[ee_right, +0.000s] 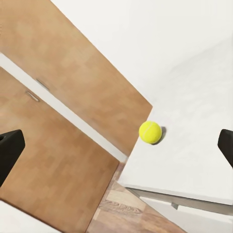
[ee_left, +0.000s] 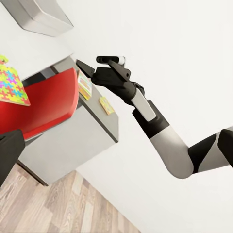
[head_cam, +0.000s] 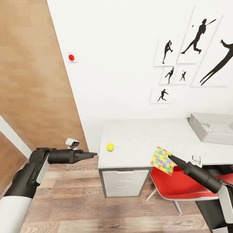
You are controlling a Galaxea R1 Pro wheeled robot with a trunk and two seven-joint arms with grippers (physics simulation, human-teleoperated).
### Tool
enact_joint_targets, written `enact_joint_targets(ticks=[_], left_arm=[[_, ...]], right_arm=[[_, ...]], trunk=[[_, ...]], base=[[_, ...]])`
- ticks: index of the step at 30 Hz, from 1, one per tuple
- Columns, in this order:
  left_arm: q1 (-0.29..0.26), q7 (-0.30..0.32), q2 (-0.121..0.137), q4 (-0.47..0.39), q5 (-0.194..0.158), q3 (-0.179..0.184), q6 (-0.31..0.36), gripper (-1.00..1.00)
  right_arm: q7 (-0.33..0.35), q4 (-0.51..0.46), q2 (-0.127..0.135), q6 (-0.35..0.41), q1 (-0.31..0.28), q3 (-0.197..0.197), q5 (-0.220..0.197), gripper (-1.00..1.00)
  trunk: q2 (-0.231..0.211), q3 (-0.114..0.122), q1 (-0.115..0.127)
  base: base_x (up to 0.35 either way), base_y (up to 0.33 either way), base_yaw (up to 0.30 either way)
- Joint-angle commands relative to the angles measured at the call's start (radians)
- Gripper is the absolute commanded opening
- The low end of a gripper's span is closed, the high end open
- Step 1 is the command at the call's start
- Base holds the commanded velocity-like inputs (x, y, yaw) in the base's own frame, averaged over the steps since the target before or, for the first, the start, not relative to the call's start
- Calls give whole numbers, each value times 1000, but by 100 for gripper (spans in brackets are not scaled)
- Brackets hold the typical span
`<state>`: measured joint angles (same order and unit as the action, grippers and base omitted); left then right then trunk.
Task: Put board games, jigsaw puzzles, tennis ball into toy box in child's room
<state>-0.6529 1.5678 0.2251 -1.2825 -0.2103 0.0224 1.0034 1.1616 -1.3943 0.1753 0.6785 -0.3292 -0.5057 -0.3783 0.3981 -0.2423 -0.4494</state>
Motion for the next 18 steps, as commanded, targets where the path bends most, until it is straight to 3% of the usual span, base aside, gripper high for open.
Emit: enact_joint_targets(ticks=[1, 18], left_arm=[[-1, 3, 1, 0, -1, 2, 11, 100], [1, 3, -5, 3, 26, 5, 11, 100]], right_arm=[[1, 0, 0, 7, -1, -1, -4, 100], [4, 1, 1, 6, -1, -2, -7, 100]], trunk=[[2, 0, -1], [2, 27, -1]], base=[[0, 0, 63], [0, 0, 63]])
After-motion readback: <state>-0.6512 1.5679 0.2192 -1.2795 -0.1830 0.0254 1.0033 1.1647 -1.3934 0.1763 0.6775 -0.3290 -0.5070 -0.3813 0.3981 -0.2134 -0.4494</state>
